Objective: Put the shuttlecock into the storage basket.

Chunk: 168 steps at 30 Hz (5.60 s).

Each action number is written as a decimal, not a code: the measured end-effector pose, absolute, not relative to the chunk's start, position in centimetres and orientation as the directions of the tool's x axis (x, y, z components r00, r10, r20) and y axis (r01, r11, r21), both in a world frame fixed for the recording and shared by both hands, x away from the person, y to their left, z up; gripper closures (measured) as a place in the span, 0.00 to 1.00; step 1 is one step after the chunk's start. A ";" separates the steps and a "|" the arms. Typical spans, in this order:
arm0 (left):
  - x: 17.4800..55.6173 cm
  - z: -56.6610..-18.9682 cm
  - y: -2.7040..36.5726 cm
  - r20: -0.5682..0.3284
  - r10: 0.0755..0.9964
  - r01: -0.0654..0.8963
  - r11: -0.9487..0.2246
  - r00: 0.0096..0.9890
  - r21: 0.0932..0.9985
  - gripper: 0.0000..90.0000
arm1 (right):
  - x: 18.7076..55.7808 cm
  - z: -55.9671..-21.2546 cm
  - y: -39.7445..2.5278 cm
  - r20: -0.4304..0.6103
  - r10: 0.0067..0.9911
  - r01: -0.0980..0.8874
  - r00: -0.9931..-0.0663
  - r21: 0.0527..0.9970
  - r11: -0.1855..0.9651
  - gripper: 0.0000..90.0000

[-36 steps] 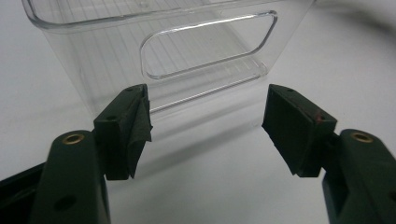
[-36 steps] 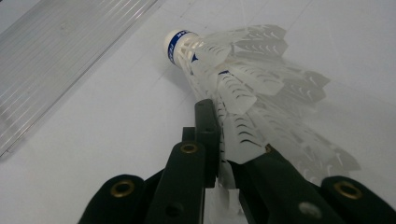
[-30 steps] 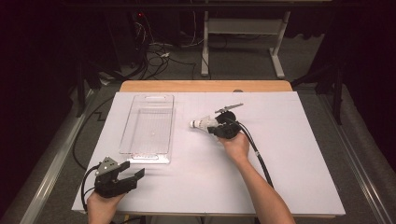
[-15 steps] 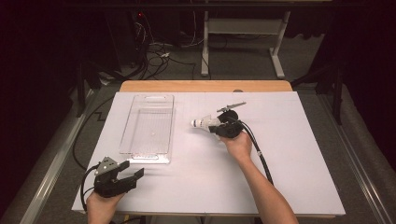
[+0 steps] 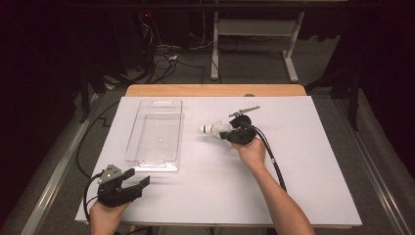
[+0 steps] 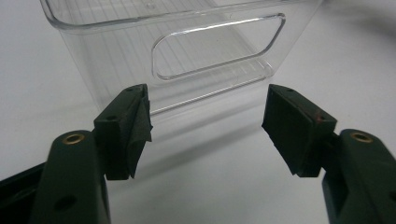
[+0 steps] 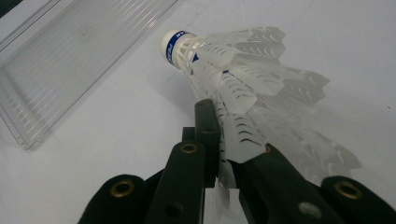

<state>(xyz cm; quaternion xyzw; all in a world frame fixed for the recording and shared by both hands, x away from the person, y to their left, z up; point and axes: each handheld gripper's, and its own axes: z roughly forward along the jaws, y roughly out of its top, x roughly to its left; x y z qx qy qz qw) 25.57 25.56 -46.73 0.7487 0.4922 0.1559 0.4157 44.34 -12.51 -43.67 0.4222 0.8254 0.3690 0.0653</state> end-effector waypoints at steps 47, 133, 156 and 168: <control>25.6 -46.8 25.7 -0.181 0.867 0.609 -0.164 0.464 0.776 0.37 | 43.7 -40.8 -12.2 0.239 0.694 0.624 -0.679 0.686 0.375 0.99; 25.5 -46.8 25.7 -0.182 0.865 0.606 -0.164 0.467 0.778 0.37 | 44.2 -37.7 -7.0 0.247 0.614 0.575 -0.750 0.703 0.419 0.99; 25.5 -46.7 25.8 -0.182 0.864 0.604 -0.165 0.470 0.780 0.37 | 44.8 -37.2 -5.1 0.236 0.606 0.566 -0.760 0.698 0.439 0.99; 25.5 -46.7 25.8 -0.182 0.864 0.604 -0.165 0.470 0.780 0.37 | 45.2 -37.1 -4.1 0.233 0.599 0.562 -0.766 0.695 0.449 0.99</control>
